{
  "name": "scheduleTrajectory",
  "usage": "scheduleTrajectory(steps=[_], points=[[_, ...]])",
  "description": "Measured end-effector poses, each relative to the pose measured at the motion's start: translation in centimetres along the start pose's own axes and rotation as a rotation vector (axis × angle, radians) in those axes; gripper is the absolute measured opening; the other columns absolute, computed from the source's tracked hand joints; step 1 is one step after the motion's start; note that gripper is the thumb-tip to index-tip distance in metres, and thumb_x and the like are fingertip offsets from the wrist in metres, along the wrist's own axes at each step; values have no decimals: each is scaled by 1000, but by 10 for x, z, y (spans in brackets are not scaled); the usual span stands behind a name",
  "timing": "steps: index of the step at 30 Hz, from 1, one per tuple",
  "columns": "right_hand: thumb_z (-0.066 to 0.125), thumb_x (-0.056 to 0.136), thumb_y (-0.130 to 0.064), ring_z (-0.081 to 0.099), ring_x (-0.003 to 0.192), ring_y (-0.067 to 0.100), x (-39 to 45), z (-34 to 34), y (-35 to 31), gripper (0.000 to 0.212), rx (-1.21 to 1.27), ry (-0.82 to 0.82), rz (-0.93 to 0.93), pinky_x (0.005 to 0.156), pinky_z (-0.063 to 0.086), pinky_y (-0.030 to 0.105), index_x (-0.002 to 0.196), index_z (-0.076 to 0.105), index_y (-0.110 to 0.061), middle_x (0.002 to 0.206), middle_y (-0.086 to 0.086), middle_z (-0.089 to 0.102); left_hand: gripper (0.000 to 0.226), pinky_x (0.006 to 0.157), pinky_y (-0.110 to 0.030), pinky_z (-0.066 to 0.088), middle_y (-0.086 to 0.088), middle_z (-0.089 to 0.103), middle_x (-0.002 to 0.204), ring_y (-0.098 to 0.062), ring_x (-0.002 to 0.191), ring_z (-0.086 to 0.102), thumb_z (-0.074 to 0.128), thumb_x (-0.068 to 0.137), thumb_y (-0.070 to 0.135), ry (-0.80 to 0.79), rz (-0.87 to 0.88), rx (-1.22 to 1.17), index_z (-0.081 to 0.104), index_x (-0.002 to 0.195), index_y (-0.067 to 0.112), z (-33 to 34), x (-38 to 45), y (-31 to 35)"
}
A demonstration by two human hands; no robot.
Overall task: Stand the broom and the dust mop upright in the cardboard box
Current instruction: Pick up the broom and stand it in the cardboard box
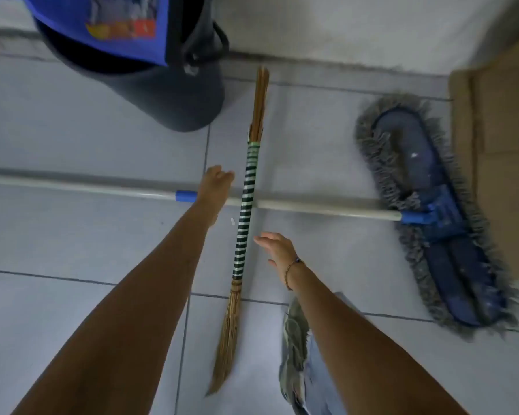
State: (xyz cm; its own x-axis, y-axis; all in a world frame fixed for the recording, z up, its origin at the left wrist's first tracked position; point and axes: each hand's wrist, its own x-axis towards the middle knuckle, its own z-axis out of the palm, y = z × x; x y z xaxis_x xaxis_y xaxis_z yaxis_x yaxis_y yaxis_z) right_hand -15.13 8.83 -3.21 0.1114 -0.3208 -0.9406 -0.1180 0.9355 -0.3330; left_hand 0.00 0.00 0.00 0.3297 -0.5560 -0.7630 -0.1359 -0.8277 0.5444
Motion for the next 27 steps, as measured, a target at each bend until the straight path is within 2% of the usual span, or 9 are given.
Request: scheduleTrajectory(steps=[2,3,6,8,11,15,19,22,27], points=[[70,80,-24,48,121,21,44,12,17,56,29,4,-25,98,38,33,129,49,-7,127,6,51,35,83,-31,35,3,45,87,-14,83,45,47,94,17,7,24,15,48,126,2,21,41,-16],[74,73,-26,51,113,20,60,17,23,56,39,-14,-35,93,41,32,122,52,-11,118,5,52,44,84,-31,37,0,46,93,-14,85,46,47,95,19,0,26,37,40,134,-1,28,54,-18],[77,67,-21,56,82,17,98,33,46,34,-27,-93,-55,71,44,26,95,59,-15,93,6,58,64,107,-39,34,-11,46,138,-25,122,47,57,92,27,-83,4,4,28,144,1,46,89,-36],[75,73,-10,61,80,19,114,40,55,19,-57,-138,-55,76,52,31,82,59,-16,87,5,62,79,111,-42,35,-14,43,146,-29,128,48,67,85,33,-122,-30,-76,26,146,5,53,101,-44],[69,73,3,62,91,27,120,45,56,26,-48,-167,-56,100,49,46,74,59,-21,86,6,64,61,103,-45,47,-14,61,128,-29,114,61,72,81,27,-149,21,-67,48,133,7,57,104,-44],[64,77,6,55,85,24,103,41,52,31,-98,-124,-49,103,45,46,67,50,-20,74,2,54,28,92,-36,53,-9,65,102,-22,93,64,66,85,12,-175,77,-29,59,112,9,53,80,-21],[63,79,4,51,81,22,64,34,31,32,-113,-139,-84,99,45,44,65,49,-21,70,-1,52,21,80,-29,54,-3,62,87,-15,77,61,67,84,8,-185,90,-105,59,104,11,41,43,14],[61,78,6,51,79,25,22,24,0,31,-128,-129,-121,96,47,46,63,48,-18,67,2,52,11,74,-30,54,-4,60,76,-16,66,58,64,84,4,-184,137,-147,57,86,12,32,-2,54],[63,80,-2,49,65,21,-80,3,-75,30,-176,-130,-183,75,44,30,60,47,-18,60,1,50,21,65,-34,50,-5,52,60,-18,53,50,57,80,-3,-157,248,-164,50,67,11,3,-99,149]])
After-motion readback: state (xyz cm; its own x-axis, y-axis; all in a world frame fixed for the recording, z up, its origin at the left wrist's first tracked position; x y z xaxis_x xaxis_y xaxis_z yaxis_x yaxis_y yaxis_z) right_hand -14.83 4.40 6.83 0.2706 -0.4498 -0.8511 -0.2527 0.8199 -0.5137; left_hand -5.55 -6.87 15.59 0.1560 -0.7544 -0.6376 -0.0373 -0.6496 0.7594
